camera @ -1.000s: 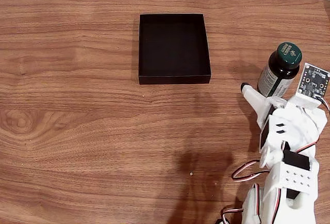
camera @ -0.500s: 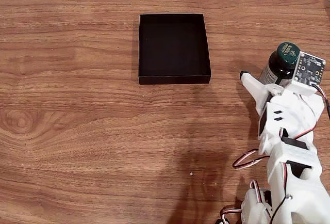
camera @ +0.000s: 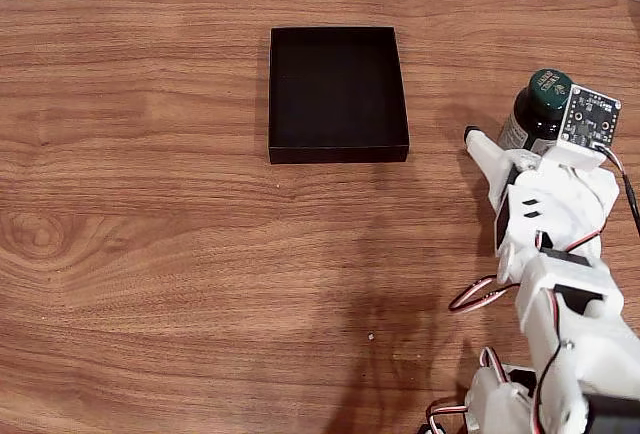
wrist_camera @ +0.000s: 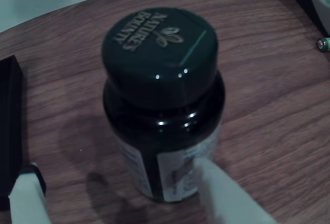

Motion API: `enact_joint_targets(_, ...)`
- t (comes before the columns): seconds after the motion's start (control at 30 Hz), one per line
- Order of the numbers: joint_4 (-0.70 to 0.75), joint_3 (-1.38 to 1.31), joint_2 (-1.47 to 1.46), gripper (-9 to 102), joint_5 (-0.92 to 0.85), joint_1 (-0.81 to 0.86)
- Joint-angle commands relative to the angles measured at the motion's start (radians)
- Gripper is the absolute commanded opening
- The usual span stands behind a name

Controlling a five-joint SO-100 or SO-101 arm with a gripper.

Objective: Pick up the pill bottle and place it in the black box.

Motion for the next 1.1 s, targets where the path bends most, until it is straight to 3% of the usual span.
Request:
enact_joint_targets(0.0,-0.038,-0.098,-0.028,34,-0.009,0.023)
enact_joint_targets(0.8,-0.08,-0.241,-0.183,37,-0.023,0.058)
enact_joint_targets(1.07,-0.23,-0.278,-0.333,37,-0.029,0.015)
